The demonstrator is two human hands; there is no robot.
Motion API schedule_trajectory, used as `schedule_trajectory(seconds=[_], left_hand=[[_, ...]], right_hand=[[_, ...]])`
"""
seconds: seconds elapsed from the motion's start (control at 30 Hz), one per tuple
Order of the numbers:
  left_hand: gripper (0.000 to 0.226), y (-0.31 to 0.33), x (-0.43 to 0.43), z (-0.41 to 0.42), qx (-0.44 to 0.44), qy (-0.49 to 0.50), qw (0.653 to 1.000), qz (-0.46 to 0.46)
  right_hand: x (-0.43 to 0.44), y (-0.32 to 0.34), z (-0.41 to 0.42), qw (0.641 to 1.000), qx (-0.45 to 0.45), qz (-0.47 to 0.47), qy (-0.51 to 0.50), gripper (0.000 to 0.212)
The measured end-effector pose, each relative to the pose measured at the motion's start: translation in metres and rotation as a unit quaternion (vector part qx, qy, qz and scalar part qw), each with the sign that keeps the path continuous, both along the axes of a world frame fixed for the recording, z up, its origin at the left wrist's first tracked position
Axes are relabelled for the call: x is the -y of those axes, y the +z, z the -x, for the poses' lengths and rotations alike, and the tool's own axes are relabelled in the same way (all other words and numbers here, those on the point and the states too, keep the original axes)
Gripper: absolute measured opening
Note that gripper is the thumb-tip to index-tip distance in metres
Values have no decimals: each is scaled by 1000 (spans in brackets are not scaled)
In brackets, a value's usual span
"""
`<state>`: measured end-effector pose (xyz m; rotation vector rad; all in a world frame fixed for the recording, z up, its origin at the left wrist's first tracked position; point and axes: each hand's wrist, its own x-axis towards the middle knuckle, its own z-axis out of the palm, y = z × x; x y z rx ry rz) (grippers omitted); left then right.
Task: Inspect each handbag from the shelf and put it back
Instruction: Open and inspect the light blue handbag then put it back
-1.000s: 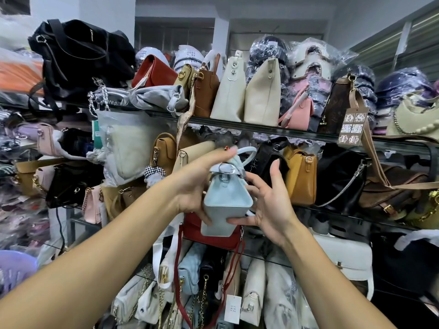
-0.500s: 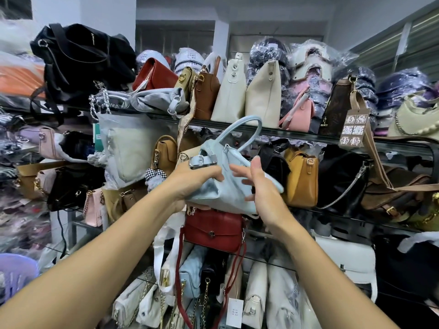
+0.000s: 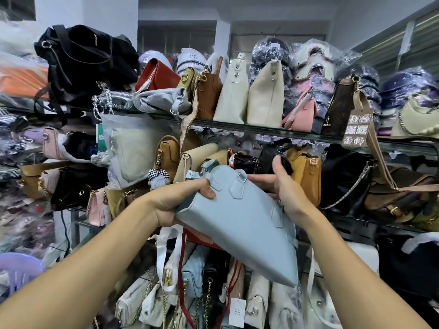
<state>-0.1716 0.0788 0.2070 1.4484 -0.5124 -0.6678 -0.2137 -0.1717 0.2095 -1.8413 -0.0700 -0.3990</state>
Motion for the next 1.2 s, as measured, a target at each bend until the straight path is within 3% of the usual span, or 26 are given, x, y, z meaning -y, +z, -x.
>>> schedule_trajectory(seconds=[0.07, 0.17, 0.23, 0.3, 0.4, 0.47, 0.57, 0.8, 0.97, 1.03, 1.13, 1.2], left_hand=[[39, -4, -1, -2, -10, -6, 1000, 17], [37, -9, -1, -5, -26, -1, 997, 66], [44, -9, -1, -8, -31, 20, 994, 104], [60, -8, 0, -11, -30, 44, 989, 137], [69, -5, 3, -12, -12, 63, 984, 165], [68, -4, 4, -12, 6, 68, 983, 169], [63, -7, 3, -11, 21, 62, 983, 173], [53, -13, 0, -12, 20, 37, 983, 176], [71, -14, -2, -13, 71, 101, 987, 107], [69, -13, -2, -16, 83, 119, 986, 80], [60, -14, -2, -22, 51, 118, 985, 112], [66, -17, -4, -25, 23, 107, 984, 139]], right_hand=[[3, 3, 2, 995, 56, -45, -63, 78], [11, 0, 4, 965, 151, -67, -204, 48], [18, -10, 1, 957, 136, -56, -250, 33], [21, -21, 0, 968, 49, -84, -233, 31], [17, -30, 4, 967, -76, -213, -118, 56], [14, -32, 8, 960, -104, -255, -50, 64], [13, -31, 9, 944, -120, -306, -26, 73], [9, -30, 9, 935, -86, -342, -37, 60], [14, -37, 0, 937, -40, -344, -44, 56], [16, -38, -1, 936, -17, -348, -41, 53], [15, -39, -1, 939, 12, -343, -30, 50], [14, -42, -2, 938, 25, -344, -33, 52]])
